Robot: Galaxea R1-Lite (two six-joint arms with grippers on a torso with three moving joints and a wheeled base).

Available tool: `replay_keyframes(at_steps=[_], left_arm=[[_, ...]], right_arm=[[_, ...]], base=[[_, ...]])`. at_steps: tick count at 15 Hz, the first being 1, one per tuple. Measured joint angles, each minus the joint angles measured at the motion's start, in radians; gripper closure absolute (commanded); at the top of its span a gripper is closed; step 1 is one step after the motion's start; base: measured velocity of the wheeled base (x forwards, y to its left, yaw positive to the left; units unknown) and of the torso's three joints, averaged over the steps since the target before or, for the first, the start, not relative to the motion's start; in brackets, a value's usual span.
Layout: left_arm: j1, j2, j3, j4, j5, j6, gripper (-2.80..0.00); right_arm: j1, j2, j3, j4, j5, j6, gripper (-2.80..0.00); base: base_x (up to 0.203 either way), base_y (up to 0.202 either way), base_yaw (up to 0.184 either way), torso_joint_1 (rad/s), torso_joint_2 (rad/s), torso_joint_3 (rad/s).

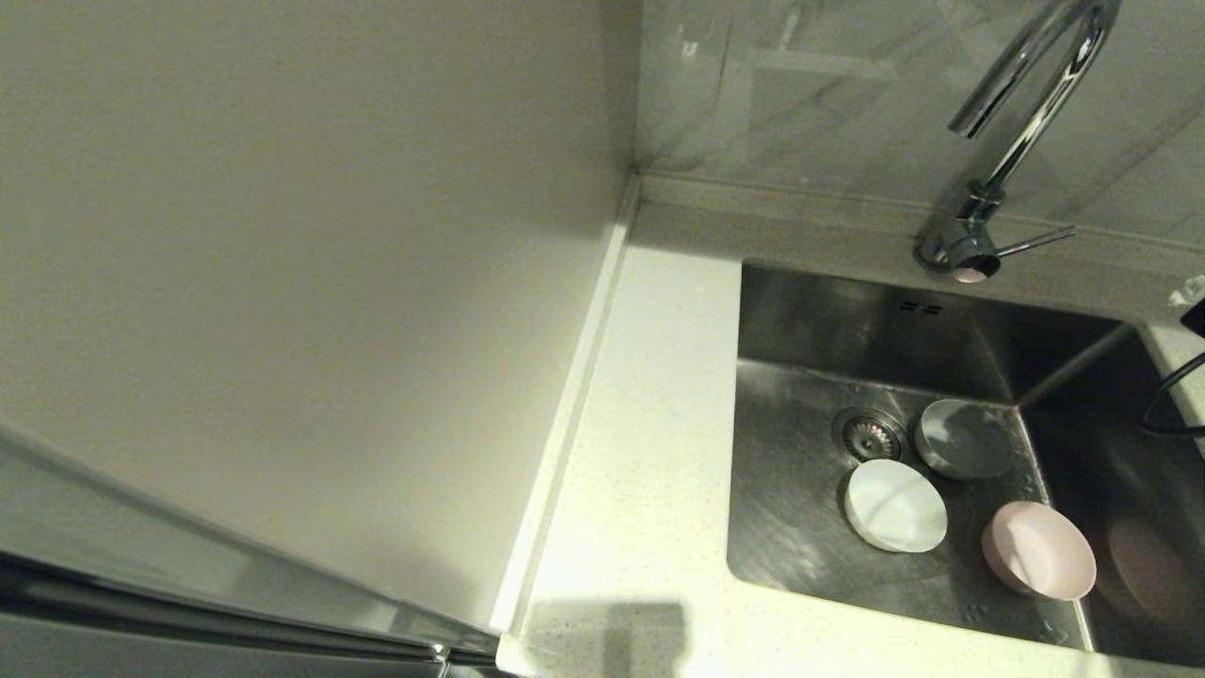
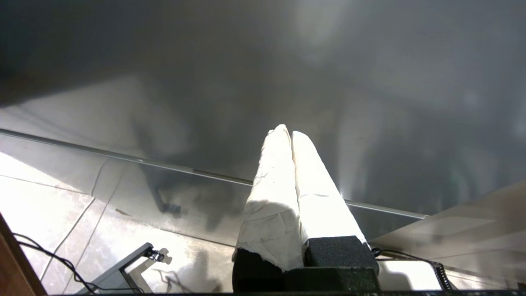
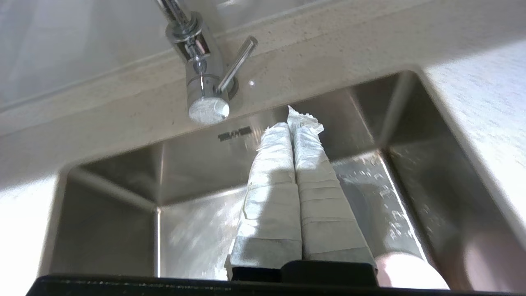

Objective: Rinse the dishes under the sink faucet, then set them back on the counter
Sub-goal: Put a bowl back to the table from the sink

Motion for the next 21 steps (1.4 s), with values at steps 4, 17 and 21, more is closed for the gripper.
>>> replay_keyframes(at_steps=[4,17,21], left_arm=[[0.0,0.0,0.0,0.0,0.0,0.0,0.0],[0.0,0.0,0.0,0.0,0.001,0.001,0.0],[0.0,0.0,0.0,0.0,0.0,0.0,0.0]], right_arm=[[-0.001,-0.102,0.059,0.001,-0.001,-0.016,0.0],[-0.004,-0.256,0.285,0.05,-0.012,-0.124,0.0],[-0.007,-0.421,0.34,0.315,-0.003,-0.302,0.0]], base=[[0.0,0.0,0.0,0.0,0.0,0.0],[0.0,0.0,0.0,0.0,0.0,0.0],[0.0,0.0,0.0,0.0,0.0,0.0]])
